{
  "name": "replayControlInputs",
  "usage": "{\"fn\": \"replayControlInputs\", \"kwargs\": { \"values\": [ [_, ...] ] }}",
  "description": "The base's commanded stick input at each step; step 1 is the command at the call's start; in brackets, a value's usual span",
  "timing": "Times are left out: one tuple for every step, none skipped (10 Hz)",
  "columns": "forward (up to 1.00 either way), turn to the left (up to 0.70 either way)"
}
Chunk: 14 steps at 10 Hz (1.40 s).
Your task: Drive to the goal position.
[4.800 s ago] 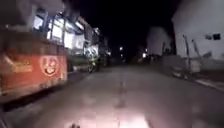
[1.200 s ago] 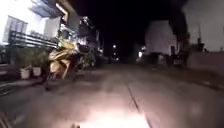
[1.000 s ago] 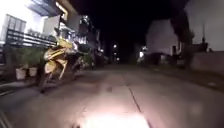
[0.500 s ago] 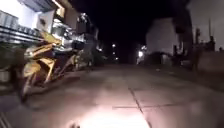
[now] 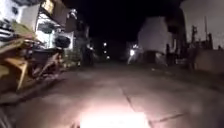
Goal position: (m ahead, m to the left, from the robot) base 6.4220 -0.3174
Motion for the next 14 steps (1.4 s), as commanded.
{"fn": "replayControlInputs", "kwargs": {
  "values": [
    [1.0, 0.0],
    [1.0, 0.0],
    [1.0, 0.0],
    [1.0, 0.0],
    [1.0, 0.0],
    [1.0, 0.0],
    [1.0, 0.0],
    [1.0, 0.0],
    [1.0, 0.0],
    [1.0, 0.0],
    [1.0, 0.0],
    [1.0, 0.0],
    [1.0, 0.0],
    [1.0, 0.0]
  ]
}}
